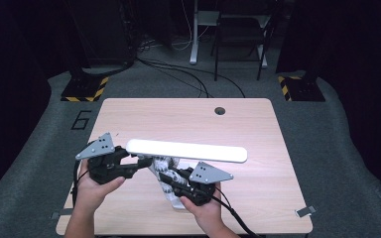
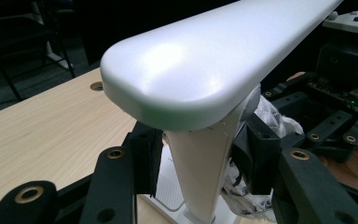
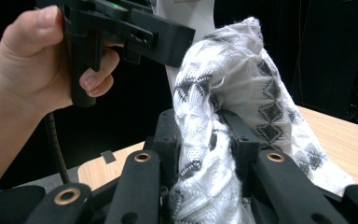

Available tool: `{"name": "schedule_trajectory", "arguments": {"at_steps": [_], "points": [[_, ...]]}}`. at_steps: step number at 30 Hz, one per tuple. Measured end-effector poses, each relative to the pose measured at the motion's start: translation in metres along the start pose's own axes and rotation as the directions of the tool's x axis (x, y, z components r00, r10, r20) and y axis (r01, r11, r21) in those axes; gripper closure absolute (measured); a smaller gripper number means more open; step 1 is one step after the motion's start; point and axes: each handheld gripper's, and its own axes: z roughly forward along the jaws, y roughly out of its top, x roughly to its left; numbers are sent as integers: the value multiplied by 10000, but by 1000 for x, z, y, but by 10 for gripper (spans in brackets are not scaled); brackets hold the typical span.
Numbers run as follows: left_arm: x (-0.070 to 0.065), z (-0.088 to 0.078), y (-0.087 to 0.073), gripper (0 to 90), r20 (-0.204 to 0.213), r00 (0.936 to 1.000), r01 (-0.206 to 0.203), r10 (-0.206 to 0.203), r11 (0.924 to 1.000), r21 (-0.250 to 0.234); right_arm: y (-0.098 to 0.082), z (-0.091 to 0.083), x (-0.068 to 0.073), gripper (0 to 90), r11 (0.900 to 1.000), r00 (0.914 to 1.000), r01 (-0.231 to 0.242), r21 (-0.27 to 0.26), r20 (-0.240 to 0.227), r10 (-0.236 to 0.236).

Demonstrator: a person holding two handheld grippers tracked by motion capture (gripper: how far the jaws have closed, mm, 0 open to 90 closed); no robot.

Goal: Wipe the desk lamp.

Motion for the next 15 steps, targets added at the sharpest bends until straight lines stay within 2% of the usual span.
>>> {"name": "schedule_trajectory", "arguments": {"at_steps": [2,5,8,9,10,12,13,15], "points": [[0,0,0,563,-51,10000,-19,19,10000,25,4,1,2,705,9996,9999,167,-223,23,-167],[0,0,0,563,7,10000,11,-11,10000,41,8,2,7,704,9984,9987,508,-242,80,-506],[3,-2,0,558,145,9999,28,-29,10000,71,7,2,6,704,9979,9981,584,-279,206,-578],[4,-2,-1,557,254,9996,102,-103,9999,20,6,1,5,704,9983,9984,508,-289,253,-501],[5,-3,-1,556,305,9995,119,-120,9999,12,5,1,3,704,9975,9977,627,-326,280,-618],[5,-2,-1,552,374,9992,140,-138,9999,-70,3,-1,2,704,9985,9985,446,-307,328,-436],[5,-3,-1,549,403,9991,101,-98,9999,-68,1,-1,0,703,9979,9978,587,-265,337,-578],[4,-3,0,545,404,9991,103,-99,9999,-92,-3,-2,0,704,9993,9986,361,-23,392,-360]]}}
